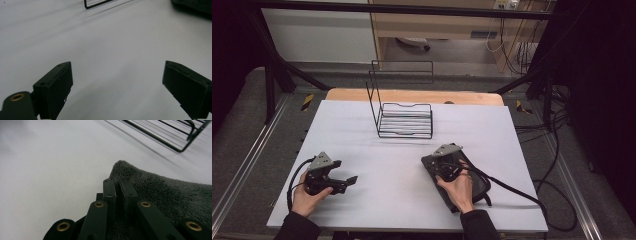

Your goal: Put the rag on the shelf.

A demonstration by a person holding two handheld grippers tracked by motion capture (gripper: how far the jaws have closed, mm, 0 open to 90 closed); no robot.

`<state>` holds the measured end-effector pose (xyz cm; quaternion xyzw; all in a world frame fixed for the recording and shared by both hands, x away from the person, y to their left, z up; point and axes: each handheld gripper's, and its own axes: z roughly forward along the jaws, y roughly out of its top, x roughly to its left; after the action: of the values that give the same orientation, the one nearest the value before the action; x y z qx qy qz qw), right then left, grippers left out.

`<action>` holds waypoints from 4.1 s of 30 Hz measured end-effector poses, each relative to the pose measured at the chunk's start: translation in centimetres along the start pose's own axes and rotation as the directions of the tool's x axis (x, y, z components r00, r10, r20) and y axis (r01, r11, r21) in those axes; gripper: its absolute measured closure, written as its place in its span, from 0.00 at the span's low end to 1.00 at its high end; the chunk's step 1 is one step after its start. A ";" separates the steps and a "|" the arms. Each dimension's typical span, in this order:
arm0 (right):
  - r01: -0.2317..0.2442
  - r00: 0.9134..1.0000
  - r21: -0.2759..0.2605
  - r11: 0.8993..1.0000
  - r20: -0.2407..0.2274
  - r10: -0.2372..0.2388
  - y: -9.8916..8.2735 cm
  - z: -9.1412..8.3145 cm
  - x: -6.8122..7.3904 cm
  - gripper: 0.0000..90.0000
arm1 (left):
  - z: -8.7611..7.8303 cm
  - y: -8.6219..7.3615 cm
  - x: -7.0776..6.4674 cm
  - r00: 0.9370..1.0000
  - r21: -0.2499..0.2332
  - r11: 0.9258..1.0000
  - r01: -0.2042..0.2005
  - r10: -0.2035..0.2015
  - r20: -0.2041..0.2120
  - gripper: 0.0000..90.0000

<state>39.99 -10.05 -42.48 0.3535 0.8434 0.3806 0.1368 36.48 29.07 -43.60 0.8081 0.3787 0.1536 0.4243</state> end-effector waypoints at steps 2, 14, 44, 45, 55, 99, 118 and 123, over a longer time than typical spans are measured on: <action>-0.016 1.000 -0.002 1.000 -0.008 0.016 0.6 0.6 0.1 0.94 | 0.0 0.0 0.0 1.000 0.000 1.000 -0.004 0.004 -0.001 0.11; -0.056 0.998 0.002 0.998 0.001 0.056 2.8 3.6 0.4 0.94 | 0.1 0.0 -0.1 1.000 0.003 1.000 -0.008 0.008 0.002 0.11; -0.068 0.997 -0.067 0.995 -0.044 0.065 0.6 -2.7 -2.2 0.17 | 1.2 1.4 -2.7 0.999 0.033 0.999 -0.017 0.016 0.033 0.10; -0.074 0.997 -0.064 0.995 -0.040 0.072 0.0 -3.1 -2.6 0.17 | 1.4 1.6 -3.1 0.999 0.036 0.999 -0.017 0.015 0.035 0.10; -0.102 0.995 -0.012 0.995 0.016 0.103 -5.3 -6.3 -5.0 0.56 | 3.4 3.3 -7.1 0.997 0.082 0.995 -0.049 0.044 0.069 0.10; -0.175 0.982 -0.052 0.983 0.061 0.178 -8.8 -8.1 -6.4 0.60 | 11.4 8.3 -20.8 0.965 0.192 0.970 -0.148 0.100 0.241 0.59; -0.159 0.987 0.011 0.987 0.006 0.159 -10.7 -9.4 -3.4 0.75 | 13.0 8.1 -20.9 0.961 0.256 0.950 -0.182 0.116 0.253 0.92; -0.155 0.988 0.039 0.987 0.010 0.155 -11.2 -8.6 -3.0 0.79 | 12.4 8.2 -20.7 0.961 0.243 0.953 -0.182 0.120 0.249 0.93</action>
<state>32.29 -22.02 -45.05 0.4222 0.8202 0.3721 0.1027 33.71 3.76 -42.91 0.8964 0.2803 0.0387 0.3411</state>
